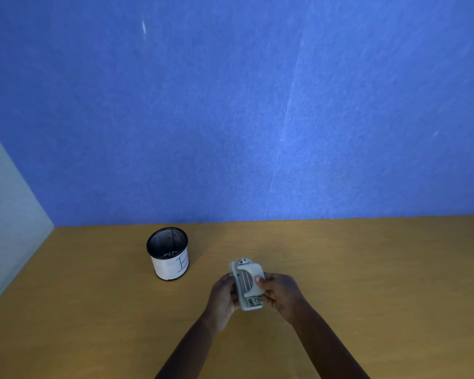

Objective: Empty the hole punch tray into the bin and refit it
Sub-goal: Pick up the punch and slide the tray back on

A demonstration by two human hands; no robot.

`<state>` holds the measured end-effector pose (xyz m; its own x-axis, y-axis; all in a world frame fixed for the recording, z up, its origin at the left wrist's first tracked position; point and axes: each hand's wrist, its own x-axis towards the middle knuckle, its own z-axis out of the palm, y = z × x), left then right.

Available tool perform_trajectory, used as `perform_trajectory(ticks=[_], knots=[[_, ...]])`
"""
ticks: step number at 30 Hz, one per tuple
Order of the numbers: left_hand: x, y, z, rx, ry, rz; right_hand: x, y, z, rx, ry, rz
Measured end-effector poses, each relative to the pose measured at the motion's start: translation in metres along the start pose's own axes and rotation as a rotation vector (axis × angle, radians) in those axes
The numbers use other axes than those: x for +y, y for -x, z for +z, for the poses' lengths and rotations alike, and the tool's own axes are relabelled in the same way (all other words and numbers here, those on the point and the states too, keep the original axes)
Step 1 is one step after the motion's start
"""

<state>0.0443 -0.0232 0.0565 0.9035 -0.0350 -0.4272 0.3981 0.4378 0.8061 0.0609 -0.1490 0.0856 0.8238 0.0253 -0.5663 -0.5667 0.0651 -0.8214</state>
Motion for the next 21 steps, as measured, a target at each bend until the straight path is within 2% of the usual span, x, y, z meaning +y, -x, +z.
perform_trajectory(ticks=[6, 16, 21], knots=[[-0.003, -0.004, 0.0, 0.023, -0.009, 0.012, -0.002, -0.001, -0.001, 0.016, 0.041, -0.042], [-0.011, -0.009, -0.005, 0.075, -0.209, 0.119, 0.001, 0.001, 0.006, 0.019, 0.064, -0.083], [-0.013, -0.013, -0.011, 0.056, -0.161, 0.079, 0.001, 0.003, 0.005, 0.001, 0.085, -0.117]])
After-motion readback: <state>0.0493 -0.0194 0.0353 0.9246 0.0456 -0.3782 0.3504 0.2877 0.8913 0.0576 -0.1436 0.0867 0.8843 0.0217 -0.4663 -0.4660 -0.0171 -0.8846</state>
